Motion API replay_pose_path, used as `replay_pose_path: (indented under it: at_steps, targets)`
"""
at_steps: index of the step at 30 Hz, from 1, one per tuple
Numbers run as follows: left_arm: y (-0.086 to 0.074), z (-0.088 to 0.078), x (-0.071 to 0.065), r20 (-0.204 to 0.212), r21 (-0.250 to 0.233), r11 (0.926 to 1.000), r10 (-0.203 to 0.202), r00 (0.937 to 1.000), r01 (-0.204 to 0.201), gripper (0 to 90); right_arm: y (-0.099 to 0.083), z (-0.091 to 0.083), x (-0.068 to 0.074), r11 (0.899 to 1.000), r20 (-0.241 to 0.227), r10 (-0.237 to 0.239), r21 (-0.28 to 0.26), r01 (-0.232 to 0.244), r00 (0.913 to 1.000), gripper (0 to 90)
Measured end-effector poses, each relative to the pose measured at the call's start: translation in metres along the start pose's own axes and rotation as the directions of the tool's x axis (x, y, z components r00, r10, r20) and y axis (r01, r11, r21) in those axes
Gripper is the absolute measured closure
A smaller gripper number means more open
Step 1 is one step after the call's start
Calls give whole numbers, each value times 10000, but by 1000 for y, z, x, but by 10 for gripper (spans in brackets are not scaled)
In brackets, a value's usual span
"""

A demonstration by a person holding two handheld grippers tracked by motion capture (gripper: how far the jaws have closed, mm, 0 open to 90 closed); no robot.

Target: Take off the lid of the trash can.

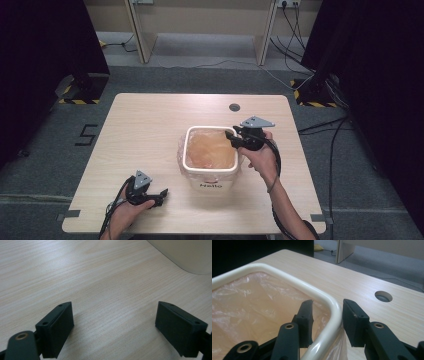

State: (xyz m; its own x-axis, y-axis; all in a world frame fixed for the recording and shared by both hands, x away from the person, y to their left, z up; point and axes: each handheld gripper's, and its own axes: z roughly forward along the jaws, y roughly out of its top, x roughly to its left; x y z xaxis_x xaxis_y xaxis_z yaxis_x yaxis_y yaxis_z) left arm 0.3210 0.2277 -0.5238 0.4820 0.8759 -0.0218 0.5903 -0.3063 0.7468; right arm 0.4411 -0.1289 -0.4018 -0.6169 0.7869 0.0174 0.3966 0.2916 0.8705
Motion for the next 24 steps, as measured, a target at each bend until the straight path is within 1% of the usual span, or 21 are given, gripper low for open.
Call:
replay_pose_path:
  at_steps: [1, 4, 5, 8, 9, 10, 11, 15, 19, 21, 22, 24]
  targets:
    - [0, 0, 0, -4, -1, 10000, 4, 10000, -4, 141, 0, 0, 1, 9999, 110, -160, 29, 160, 9998, 635]
    - [0, 0, 0, -1, 1, 10000, 5, 10000, -5, 141, 0, -1, 0, 9999, 113, -169, -7, 170, 9998, 661]
    - [0, 0, 0, -1, -10, 10000, -6, 10000, 6, 141, 1, -1, 0, 9997, 157, -183, -136, 185, 9997, 671]
    - [0, 0, 0, 3, 7, 10000, 10, 10000, -10, 141, 2, -2, 1, 9993, 233, -290, -247, 296, 9993, 681]
    - [0, 0, 0, 3, 6, 10000, 12, 10000, -12, 141, 4, -4, 3, 9985, 302, -341, -415, 353, 9990, 686]
    - [0, 0, 0, 4, 6, 10000, 11, 10000, -11, 141, 4, -4, 3, 9985, 302, -341, -415, 353, 9990, 686]
    - [0, 0, 0, 3, 5, 10000, 11, 10000, -11, 141, 6, -5, 5, 9970, 428, -516, -551, 539, 9978, 687]
    - [0, 0, 0, 1, 7, 10000, 8, 10000, -8, 141, 10, -10, 7, 9953, 418, -417, -858, 452, 9983, 682]
    - [0, 0, 0, 1, 7, 10000, 13, 10000, -13, 141, 12, -13, 7, 9945, 444, -488, -909, 527, 9978, 681]
    - [0, 0, 0, 3, 7, 10000, 9, 10000, -9, 141, 11, -12, 8, 9937, 608, -699, -838, 749, 9957, 682]
    - [0, 0, 0, 3, 7, 10000, 9, 10000, -9, 141, 11, -12, 8, 9937, 608, -699, -838, 749, 9957, 682]
    - [0, 0, 0, 3, 6, 10000, 7, 10000, -7, 141, 10, -9, 9, 9928, 856, -990, -591, 1042, 9914, 686]
